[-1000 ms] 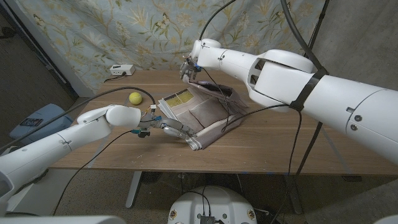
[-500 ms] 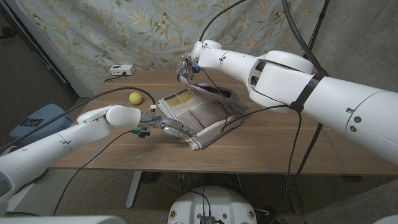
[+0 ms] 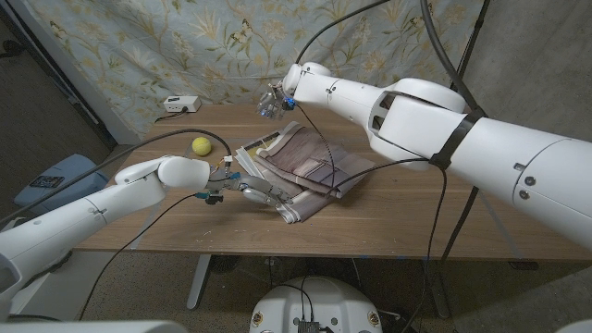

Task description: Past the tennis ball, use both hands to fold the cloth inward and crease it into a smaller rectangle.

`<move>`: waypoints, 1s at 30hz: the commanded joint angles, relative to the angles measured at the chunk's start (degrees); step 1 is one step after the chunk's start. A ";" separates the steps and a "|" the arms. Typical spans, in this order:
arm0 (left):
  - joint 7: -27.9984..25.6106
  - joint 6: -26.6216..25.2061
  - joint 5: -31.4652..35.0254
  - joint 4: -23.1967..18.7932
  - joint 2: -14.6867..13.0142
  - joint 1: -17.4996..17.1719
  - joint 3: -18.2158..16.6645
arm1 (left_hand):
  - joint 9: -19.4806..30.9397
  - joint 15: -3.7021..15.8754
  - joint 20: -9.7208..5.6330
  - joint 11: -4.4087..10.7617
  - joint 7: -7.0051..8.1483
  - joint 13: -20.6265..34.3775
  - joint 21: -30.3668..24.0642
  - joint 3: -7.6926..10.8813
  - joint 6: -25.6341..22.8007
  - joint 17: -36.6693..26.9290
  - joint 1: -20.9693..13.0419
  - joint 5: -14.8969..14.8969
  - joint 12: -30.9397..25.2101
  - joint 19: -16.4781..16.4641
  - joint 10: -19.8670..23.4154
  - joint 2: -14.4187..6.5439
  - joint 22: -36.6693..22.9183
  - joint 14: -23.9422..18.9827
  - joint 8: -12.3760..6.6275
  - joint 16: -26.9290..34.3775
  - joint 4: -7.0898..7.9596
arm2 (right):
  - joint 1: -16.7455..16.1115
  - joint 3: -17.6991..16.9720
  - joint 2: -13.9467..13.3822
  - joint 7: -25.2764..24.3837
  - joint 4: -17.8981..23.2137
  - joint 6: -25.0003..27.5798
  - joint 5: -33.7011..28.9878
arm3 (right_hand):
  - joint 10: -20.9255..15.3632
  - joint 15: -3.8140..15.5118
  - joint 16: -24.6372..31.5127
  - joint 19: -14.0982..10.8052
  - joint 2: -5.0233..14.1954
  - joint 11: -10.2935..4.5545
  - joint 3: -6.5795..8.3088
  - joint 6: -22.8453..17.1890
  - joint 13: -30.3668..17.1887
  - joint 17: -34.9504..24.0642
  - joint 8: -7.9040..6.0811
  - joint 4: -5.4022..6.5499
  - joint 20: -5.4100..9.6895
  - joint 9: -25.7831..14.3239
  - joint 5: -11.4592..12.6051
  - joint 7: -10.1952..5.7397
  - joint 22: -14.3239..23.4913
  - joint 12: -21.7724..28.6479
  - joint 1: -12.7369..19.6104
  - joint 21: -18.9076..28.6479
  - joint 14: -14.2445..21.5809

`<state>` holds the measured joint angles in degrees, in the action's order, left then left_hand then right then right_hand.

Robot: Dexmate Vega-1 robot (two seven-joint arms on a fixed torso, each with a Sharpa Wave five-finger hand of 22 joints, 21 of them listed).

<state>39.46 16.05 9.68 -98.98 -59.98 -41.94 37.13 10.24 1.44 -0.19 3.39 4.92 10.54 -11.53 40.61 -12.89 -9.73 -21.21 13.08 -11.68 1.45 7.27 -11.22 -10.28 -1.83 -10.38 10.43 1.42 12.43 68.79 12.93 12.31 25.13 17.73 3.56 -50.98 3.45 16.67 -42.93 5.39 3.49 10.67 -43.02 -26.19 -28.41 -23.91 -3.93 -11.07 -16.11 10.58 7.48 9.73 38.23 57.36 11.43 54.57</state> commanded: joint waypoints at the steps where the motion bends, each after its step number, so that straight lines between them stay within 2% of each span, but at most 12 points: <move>1: -0.60 -0.32 0.22 -0.25 -0.11 -0.38 -0.16 | 0.12 -0.08 0.32 0.02 0.35 0.16 -0.36 0.14 -0.10 -0.34 -0.45 -0.06 0.03 0.20 0.15 0.01 -0.18 -0.48 -0.06 0.28 -0.10 | -1.21 -0.58 -0.18 -2.72 0.00 -2.15 1.55 | 0.88 -0.64 -0.49 0.04 -0.06 0.39 0.25 0.39 -0.03 0.11 0.54 0.17 -0.22 -0.04 0.08 -0.01 0.20 -0.55 -0.88 -0.26 -0.62; 15: -4.48 -3.45 -2.07 -2.36 0.53 -1.35 -2.29 | 0.12 -0.23 0.36 0.02 0.27 0.17 -0.46 -0.22 -0.23 -0.27 -0.43 -0.20 0.01 -0.03 0.18 0.49 -0.18 -0.58 -0.12 0.27 -0.34 | 0.17 -0.70 -0.86 0.53 0.00 -0.85 0.98 | 1.31 -0.85 -0.77 0.23 0.22 0.73 0.37 0.48 0.17 0.12 0.97 0.00 -0.32 -0.02 0.08 -0.10 0.20 -0.88 -1.21 -0.33 -1.07; 23: -7.88 -6.16 -3.55 -5.35 0.24 -2.51 -4.32 | 0.09 -0.03 0.46 0.11 0.17 0.17 -0.93 -0.45 -1.21 -0.09 -0.80 -0.36 -0.47 -1.40 1.51 1.05 -0.15 -2.04 -0.40 0.55 -1.35 | 1.40 -1.26 -1.58 4.61 0.39 0.80 0.29 | 1.35 -1.02 -0.88 0.19 0.26 0.77 0.36 0.40 0.20 0.12 1.15 -0.12 -0.35 -0.06 0.05 -0.14 0.21 -0.92 -1.46 -0.31 -1.20; 30: -9.17 -7.74 -3.73 -6.51 0.72 -2.38 -4.59 | 0.07 0.07 0.62 0.39 0.16 0.18 -1.11 -0.50 -2.08 -0.05 -1.12 -0.47 -0.63 -2.04 2.15 1.14 -0.13 -3.08 -0.60 0.72 -2.02 | 2.10 -1.64 -2.28 5.02 -0.06 0.59 -0.15 | 1.83 -1.09 -0.94 0.15 0.34 0.94 0.39 0.22 0.08 0.04 1.26 -0.26 -0.36 -0.09 0.06 -0.16 0.21 -1.05 -1.61 -0.29 -1.39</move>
<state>33.40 10.85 7.21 -103.09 -59.66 -44.00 33.78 10.12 1.56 0.52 3.69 5.12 10.55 -12.20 39.98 -14.34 -9.59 -21.96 12.63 -12.09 -0.33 9.03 -10.47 -10.26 -4.24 -10.61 11.10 -0.17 13.27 67.70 11.70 15.06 25.16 17.63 4.16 -49.37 2.23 15.87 -42.63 5.83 4.29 10.84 -42.85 -26.02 -28.30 -22.97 -4.11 -11.36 -16.10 10.58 7.47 9.73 37.42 56.30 11.20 53.35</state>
